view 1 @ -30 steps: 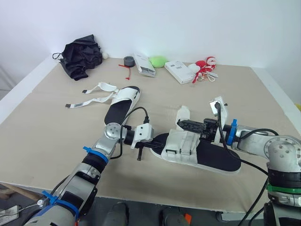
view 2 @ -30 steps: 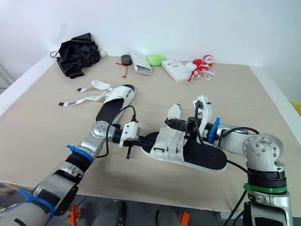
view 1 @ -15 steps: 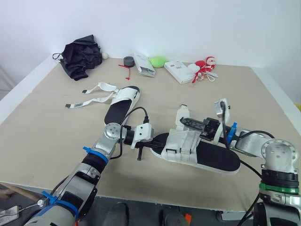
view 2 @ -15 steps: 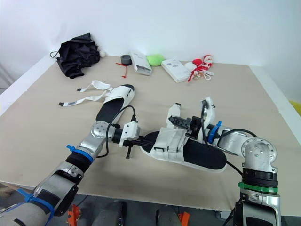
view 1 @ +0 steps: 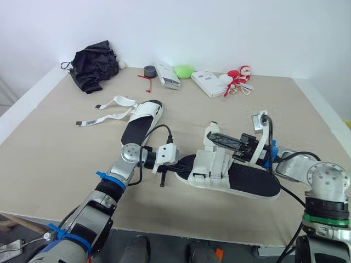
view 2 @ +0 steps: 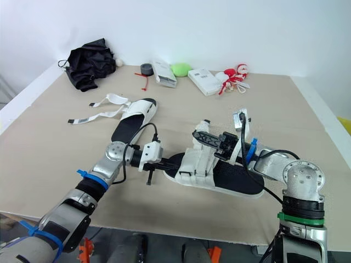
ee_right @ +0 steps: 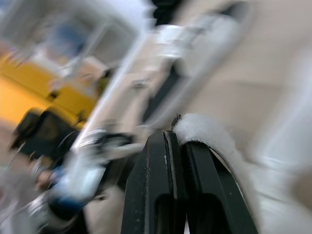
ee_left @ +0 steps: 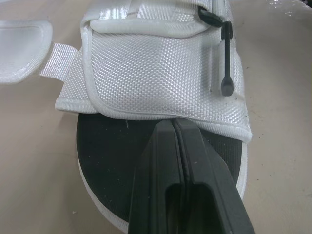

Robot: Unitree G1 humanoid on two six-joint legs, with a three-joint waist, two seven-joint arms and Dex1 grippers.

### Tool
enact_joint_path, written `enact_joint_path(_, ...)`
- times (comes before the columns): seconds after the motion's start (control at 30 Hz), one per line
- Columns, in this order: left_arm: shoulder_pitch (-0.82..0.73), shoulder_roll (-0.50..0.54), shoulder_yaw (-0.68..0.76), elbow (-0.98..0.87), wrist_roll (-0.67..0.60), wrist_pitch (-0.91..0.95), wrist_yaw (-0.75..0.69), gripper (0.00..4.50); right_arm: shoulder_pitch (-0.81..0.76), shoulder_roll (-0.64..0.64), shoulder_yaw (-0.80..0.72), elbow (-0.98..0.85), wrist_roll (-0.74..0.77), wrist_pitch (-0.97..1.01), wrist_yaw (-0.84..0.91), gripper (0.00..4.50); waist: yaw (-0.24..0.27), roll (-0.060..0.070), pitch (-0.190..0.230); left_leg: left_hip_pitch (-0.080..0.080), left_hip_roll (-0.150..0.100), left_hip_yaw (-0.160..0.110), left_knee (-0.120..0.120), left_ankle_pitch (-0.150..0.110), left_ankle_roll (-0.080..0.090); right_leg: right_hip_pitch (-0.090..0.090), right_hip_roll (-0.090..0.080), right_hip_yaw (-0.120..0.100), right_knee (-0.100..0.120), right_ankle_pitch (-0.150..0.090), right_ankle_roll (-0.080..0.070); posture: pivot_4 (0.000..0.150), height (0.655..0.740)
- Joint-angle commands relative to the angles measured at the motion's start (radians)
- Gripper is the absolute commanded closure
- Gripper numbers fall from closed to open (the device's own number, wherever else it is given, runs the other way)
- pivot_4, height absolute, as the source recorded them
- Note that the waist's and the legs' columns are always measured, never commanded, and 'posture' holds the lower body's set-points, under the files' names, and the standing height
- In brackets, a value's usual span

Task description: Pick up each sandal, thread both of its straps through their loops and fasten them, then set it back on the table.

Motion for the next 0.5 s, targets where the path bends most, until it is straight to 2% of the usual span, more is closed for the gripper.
enact_joint_path(0.03, 0.052, 0.023, -0.052, 0.06, 0.07, 0.052, -0.012, 4.5, -0.013, 0.007, -0.061, 0.098, -0.086, -0.072, -0.061, 4.47, 0.0, 0.001, 0.0, 0.001, 0.0, 0.001, 0.0, 0.0, 0.0, 0.001, 0.0, 0.0, 0.0, 0.0, 0.0, 0.15, 0.738)
enact_joint_path(0.13, 0.054, 0.025, -0.053, 0.056, 0.07, 0.055, -0.012, 4.5, -0.008, 0.006, -0.089, 0.152, -0.134, -0.107, -0.096, 4.47, -0.001, 0.0, -0.001, 0.001, 0.0, 0.001, 0.0, 0.0, 0.0, 0.001, 0.0, 0.0, 0.0, 0.0, 0.0, 0.15, 0.738)
enact_joint_path(0.27, 0.055, 0.026, -0.055, 0.051, 0.07, 0.059, -0.011, 4.5, 0.024, 0.005, -0.089, 0.094, -0.145, -0.108, -0.087, 3.03, 0.0, -0.001, -0.001, 0.001, 0.0, 0.001, 0.0, 0.001, 0.002, 0.001, 0.0, 0.0, 0.0, 0.001, -0.001, 0.15, 0.738)
enact_joint_path(0.37, 0.057, 0.026, -0.055, 0.047, 0.069, 0.061, -0.012, 4.5, 0.028, 0.012, -0.088, 0.049, -0.145, -0.081, -0.087, 1.53, -0.003, 0.0, -0.001, 0.001, 0.002, 0.003, -0.001, 0.001, 0.002, 0.0, 0.0, 0.0, 0.0, 0.001, -0.001, 0.15, 0.738)
enact_joint_path(0.4, 0.057, 0.026, -0.055, 0.047, 0.069, 0.061, -0.013, 4.5, 0.026, 0.012, -0.086, 0.039, -0.143, -0.073, -0.083, 0.76, -0.004, 0.002, -0.002, 0.001, 0.001, 0.005, -0.003, 0.001, 0.002, 0.0, 0.0, 0.0, 0.0, 0.001, -0.001, 0.15, 0.738)
enact_joint_path(0.43, 0.056, 0.024, -0.056, 0.048, 0.069, 0.062, -0.013, 4.5, 0.022, 0.012, -0.089, 0.033, -0.139, -0.068, -0.081, 0.76, -0.005, 0.002, -0.002, 0.002, 0.001, 0.009, -0.005, 0.001, 0.002, -0.001, 0.0, 0.001, 0.0, 0.001, -0.001, 0.15, 0.738)
enact_joint_path(0.47, 0.055, 0.022, -0.056, 0.049, 0.07, 0.062, -0.014, 4.5, 0.015, 0.008, -0.094, 0.035, -0.135, -0.063, -0.071, 0.49, -0.005, 0.002, -0.002, 0.002, 0.001, 0.009, -0.007, 0.001, 0.002, 0.0, 0.001, 0.001, 0.0, 0.0, 0.0, 0.15, 0.738)
enact_joint_path(0.5, 0.054, 0.02, -0.057, 0.05, 0.07, 0.062, -0.013, 4.5, 0.01, 0.005, -0.099, 0.038, -0.132, -0.059, -0.065, 0.49, -0.005, 0.002, -0.002, 0.002, 0.001, 0.009, -0.007, 0.001, 0.002, 0.0, 0.001, 0.001, 0.0, 0.0, 0.0, 0.15, 0.738)
